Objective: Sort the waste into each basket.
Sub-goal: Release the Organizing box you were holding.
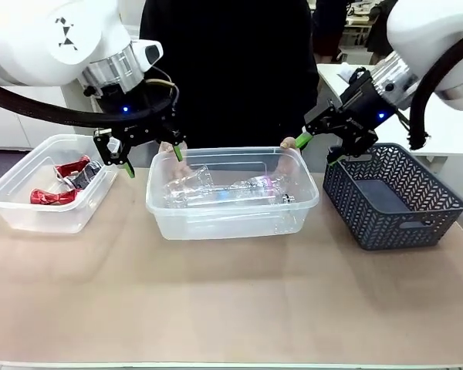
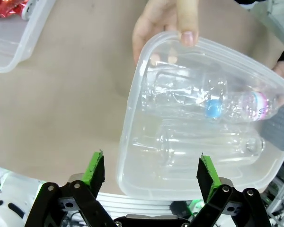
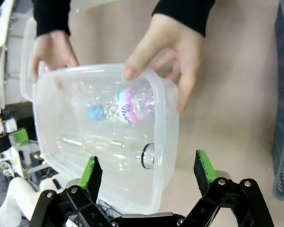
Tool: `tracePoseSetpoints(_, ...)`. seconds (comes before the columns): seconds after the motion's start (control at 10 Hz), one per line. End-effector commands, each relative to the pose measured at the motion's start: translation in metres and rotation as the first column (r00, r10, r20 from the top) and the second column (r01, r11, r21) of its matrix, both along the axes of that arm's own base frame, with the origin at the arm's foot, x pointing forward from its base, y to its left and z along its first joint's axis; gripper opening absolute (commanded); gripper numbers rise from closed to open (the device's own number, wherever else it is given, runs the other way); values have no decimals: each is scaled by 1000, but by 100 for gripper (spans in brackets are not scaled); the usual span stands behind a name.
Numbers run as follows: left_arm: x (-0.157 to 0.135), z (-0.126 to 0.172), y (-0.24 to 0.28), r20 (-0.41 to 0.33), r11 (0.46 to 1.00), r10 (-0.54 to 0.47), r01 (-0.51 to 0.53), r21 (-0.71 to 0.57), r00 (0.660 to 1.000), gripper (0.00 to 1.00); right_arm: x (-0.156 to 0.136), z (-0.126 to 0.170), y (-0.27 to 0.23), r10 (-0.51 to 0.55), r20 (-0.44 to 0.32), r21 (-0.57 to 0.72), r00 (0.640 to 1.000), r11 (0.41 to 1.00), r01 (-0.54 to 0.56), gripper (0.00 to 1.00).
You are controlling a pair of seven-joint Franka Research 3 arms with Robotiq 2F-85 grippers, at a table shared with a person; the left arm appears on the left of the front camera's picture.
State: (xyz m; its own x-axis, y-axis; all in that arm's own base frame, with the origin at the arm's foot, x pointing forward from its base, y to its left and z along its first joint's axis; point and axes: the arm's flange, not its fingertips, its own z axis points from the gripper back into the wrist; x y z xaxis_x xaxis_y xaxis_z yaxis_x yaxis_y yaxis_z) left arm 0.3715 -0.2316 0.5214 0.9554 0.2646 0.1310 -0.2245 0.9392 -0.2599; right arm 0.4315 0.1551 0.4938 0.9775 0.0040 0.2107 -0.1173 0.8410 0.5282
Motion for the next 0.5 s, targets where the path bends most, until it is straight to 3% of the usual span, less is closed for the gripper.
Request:
tracePoseSetpoints(0.0,1,5,-2,11,1000,10,-10,9,1000,100,1,5,-3,-7,7,4,1000,1000,7,100)
tracePoseSetpoints(0.4,1,5,-2,11,1000,10,-10,9,1000,100,1,5,-3,-7,7,4,1000,1000,7,100)
